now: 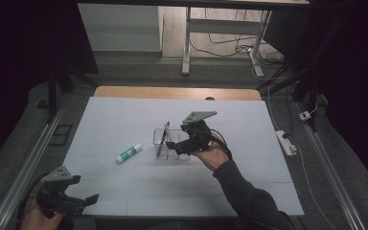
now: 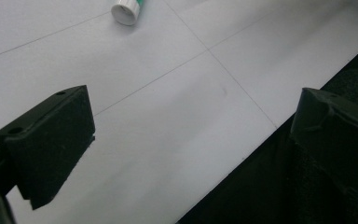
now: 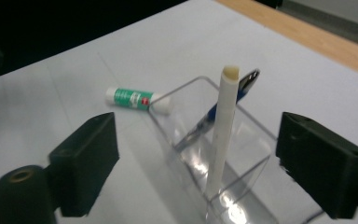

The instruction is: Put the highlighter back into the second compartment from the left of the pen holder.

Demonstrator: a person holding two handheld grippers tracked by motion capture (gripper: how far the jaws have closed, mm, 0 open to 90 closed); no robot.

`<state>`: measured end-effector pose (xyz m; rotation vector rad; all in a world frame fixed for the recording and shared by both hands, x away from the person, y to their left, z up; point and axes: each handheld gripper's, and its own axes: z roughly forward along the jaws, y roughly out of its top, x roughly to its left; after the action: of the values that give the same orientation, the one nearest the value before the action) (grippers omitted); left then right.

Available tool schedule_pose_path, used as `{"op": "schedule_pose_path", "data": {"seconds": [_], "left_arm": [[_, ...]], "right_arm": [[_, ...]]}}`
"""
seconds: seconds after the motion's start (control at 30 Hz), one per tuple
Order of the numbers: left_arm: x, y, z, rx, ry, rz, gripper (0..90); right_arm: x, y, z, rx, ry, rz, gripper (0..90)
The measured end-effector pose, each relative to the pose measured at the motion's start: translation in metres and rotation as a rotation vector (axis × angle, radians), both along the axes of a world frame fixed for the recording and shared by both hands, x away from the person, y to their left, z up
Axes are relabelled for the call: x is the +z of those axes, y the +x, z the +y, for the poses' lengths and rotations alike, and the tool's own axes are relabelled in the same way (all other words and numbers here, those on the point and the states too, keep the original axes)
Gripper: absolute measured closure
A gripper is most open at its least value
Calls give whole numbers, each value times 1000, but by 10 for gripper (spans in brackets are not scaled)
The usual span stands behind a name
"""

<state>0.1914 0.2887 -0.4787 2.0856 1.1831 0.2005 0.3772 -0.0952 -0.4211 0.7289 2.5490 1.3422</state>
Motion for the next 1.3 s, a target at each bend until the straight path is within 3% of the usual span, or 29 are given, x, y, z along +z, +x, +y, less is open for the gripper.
{"op": "schedule_pose_path", "data": {"seconds": [0.2,0.6,0.97,1.13,1.3], "left_arm": [[1,-1,0,-1,3,-12,0],[2,-4,1,21,-4,-41,20],[2,-4,-1,-6,4,-40,0],[2,-3,0,-2,-11,-34,0],[2,-3,0,4,-7,-27,0]], "right_arm": [[-2,-14,-18,-1,-36,27,24],[-8,-53,-68,-26,-33,50,0],[-19,-89,-136,-154,-35,91,0],[-23,-109,-160,-215,-34,74,0],[-32,-122,-183,-296,-52,104,0]]}}
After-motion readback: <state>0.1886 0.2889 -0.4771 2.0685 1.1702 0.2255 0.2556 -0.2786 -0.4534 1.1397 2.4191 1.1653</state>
